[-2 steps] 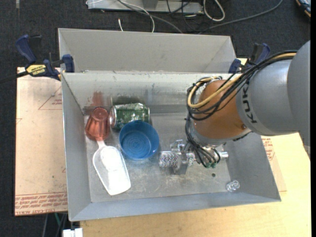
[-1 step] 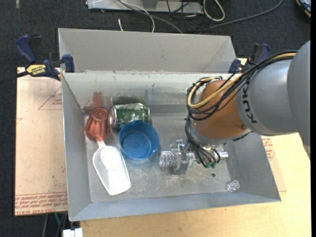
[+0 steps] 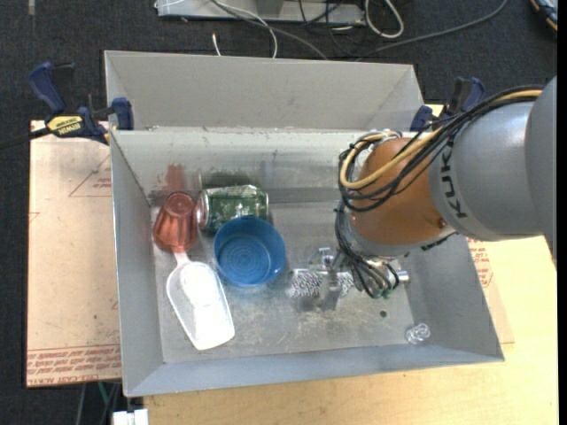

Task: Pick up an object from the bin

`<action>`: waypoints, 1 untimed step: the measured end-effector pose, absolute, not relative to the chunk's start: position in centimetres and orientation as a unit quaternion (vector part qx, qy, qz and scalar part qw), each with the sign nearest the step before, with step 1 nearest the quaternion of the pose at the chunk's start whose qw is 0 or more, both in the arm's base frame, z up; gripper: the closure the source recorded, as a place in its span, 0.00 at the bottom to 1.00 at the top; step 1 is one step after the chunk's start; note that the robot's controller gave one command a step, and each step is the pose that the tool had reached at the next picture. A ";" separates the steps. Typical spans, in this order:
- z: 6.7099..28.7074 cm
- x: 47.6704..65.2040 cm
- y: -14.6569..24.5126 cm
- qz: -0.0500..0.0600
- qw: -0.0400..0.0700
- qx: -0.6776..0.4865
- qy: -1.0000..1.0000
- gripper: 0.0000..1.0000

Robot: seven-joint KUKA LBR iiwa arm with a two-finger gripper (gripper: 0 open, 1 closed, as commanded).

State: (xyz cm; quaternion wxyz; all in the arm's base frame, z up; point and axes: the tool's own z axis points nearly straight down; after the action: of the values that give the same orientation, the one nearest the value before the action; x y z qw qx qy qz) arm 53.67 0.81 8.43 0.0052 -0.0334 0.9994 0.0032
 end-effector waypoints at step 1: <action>11.0 53.6 0.9 0.003 0.004 -0.033 0.999 1.00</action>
Offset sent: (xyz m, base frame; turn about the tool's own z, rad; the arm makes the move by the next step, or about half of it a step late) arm -0.0006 0.0003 0.0784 0.0001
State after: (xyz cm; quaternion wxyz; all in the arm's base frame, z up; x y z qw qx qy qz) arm 53.61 0.85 11.00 0.0042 -0.0331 0.9994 0.0035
